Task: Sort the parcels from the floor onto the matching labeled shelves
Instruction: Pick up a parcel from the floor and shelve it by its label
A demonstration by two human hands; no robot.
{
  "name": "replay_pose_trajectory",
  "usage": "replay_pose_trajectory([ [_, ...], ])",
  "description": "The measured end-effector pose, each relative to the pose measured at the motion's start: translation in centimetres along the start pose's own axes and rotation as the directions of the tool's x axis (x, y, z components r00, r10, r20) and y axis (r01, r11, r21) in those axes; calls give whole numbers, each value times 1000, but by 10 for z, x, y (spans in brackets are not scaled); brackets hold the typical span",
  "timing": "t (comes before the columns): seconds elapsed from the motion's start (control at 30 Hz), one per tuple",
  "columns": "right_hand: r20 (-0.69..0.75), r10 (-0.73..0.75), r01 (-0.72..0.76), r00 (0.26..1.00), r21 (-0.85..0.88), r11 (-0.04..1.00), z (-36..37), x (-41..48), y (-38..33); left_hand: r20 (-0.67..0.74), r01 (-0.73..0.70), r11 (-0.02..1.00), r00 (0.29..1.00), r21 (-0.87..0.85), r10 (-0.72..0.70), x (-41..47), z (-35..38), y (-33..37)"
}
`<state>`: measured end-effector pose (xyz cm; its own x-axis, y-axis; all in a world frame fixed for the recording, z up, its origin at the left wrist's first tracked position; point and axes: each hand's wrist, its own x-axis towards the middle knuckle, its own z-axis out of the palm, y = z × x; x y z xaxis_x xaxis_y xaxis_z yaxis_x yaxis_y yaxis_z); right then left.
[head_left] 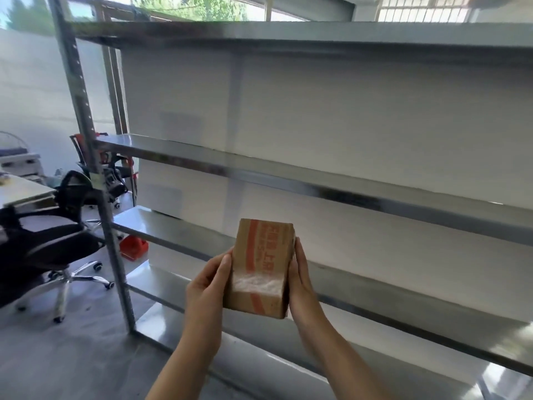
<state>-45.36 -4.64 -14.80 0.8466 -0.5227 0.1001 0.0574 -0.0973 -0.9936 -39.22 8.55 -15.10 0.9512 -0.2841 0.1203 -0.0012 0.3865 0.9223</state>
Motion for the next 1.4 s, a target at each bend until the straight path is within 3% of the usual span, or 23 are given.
replay_pose_trajectory([
  [0.13, 18, -6, 5, 1000, 33, 999, 10, 10, -1, 69, 62, 990, 996, -124, -54, 3, -8, 13],
  [0.3, 31, -25, 24, 999, 45, 999, 13, 3, -4, 159, 90, 996, 984, -28, -84, 2, -16, 15],
  [0.47, -12, -23, 21, 1000, -171, 985, -3, 4, -9, 139, 80, 988, 985, 130, -98, -2, -18, -1],
  [0.63, -17, -30, 21, 999, -362, 932, -4, 8, 0, 134, 96, 978, 983, 184, -122, -8, -17, -11],
  [0.87, -43, 62, -71, 997, -242, 968, 0, -5, 3, 139, 4, 973, 990, 230, -37, -14, -17, -10],
  [1.03, -23, 93, -93, 995, -8, 996, 3, -5, 5, 148, -40, 966, 989, 256, 2, -8, -25, -1],
  [1.17, -38, 69, -65, 997, 76, 995, 8, -6, 6, 138, -14, 974, 990, 226, -18, -3, -30, 13],
  [1.4, -14, -114, 113, 993, -31, 993, 6, -14, 1, 39, 47, 994, 998, 96, -51, 0, -31, 17],
])
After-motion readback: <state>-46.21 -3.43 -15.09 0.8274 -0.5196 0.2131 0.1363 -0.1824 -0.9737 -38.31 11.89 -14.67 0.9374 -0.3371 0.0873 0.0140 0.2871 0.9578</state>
